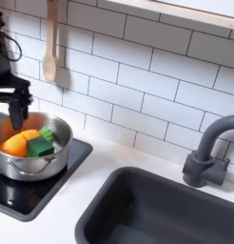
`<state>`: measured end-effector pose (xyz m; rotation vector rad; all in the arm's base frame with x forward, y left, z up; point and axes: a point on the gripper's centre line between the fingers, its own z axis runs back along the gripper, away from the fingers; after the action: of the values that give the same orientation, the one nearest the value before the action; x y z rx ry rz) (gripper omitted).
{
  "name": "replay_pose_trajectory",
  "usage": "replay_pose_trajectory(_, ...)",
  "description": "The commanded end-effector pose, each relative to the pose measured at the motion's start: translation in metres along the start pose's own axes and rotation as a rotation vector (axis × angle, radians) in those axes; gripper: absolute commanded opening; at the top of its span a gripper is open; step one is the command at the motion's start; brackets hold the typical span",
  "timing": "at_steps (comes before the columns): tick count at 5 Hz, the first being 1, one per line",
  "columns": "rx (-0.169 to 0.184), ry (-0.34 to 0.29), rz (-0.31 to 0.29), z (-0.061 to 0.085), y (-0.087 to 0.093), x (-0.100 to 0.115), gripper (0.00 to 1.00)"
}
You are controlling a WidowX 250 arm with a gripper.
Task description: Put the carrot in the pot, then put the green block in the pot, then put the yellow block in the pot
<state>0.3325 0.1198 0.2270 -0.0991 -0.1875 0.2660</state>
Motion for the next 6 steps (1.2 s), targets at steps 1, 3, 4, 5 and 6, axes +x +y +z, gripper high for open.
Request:
replay_pose_trajectory(1, 0.086, -0.012, 0.156, 0.007, 0.035, -0.014, 1.00)
replay_pose_trajectory(3, 0.132, -0.018, 0.312, 0.013, 0.080, -0.017, 1.00)
replay_pose_trajectory(4, 0.136, -0.005, 0.342, 0.007, 0.090, -0.012, 1.00)
replay_pose_trajectory(5, 0.135, 0.002, 0.340, 0.003, 0.091, -0.013, 1.00)
replay_pose_trajectory(6, 0.135, 0.001, 0.339, 0.004, 0.091, -0.013, 1.00)
